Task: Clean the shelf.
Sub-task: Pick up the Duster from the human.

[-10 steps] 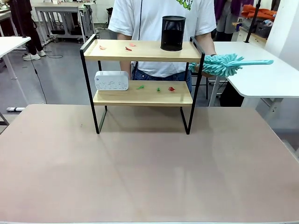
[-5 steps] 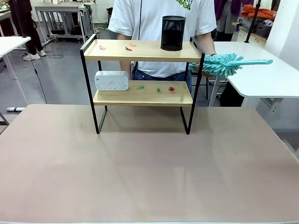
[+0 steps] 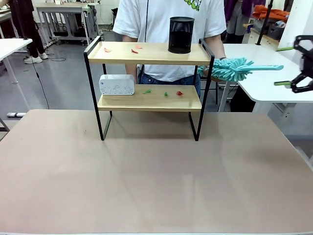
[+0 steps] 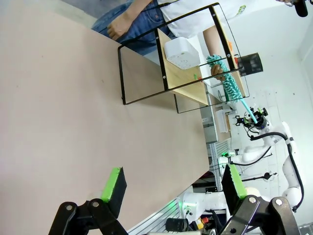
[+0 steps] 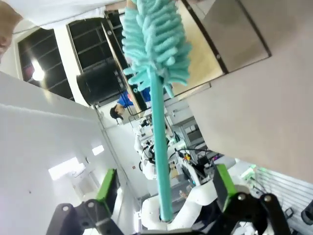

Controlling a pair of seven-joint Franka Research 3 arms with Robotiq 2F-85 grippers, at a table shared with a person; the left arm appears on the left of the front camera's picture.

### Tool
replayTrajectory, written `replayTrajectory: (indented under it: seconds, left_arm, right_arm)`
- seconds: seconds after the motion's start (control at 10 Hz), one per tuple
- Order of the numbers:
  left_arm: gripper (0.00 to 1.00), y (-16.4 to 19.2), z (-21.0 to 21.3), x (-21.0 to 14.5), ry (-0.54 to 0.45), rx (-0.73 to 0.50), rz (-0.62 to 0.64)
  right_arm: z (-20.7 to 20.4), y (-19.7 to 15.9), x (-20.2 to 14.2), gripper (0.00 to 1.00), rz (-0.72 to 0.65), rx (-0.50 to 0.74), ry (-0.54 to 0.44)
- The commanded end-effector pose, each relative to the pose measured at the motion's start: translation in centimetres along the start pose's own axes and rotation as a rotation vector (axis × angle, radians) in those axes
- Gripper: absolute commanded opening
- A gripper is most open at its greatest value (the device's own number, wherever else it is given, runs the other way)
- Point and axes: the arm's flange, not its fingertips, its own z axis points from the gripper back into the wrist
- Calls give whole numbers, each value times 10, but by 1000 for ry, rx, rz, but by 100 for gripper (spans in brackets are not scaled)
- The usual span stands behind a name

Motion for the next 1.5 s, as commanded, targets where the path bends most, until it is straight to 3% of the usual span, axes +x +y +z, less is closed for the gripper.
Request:
replayTrajectory:
  seconds: [0.0, 0.2, 1.0, 1.1, 1.2, 1.3, 1.4]
  left_arm:
    - [100, 0, -1, 1, -17, -24, -26]
    - [100, 0, -1, 1, -17, -24, -26]
    - [100, 0, -1, 1, -17, -24, -26]
    - [100, 0, -1, 1, -17, -24, -26]
    - [100, 0, -1, 1, -17, -24, -26]
    - [100, 0, -1, 1, -17, -24, -26]
    - [100, 0, -1, 1, -17, -24, -26]
  right_arm:
    - [-29, 16, 2, 100, -25, -41, 66]
    - [-44, 19, 9, 100, -16, -53, 82]
    - [-34, 15, 14, 100, 4, -29, 40]
    - [-33, 14, 15, 52, 18, -35, 26]
    - [-33, 14, 15, 40, 17, -35, 30]
    - [-33, 14, 15, 0, 16, -35, 28]
    - [-33, 14, 15, 0, 16, -34, 26]
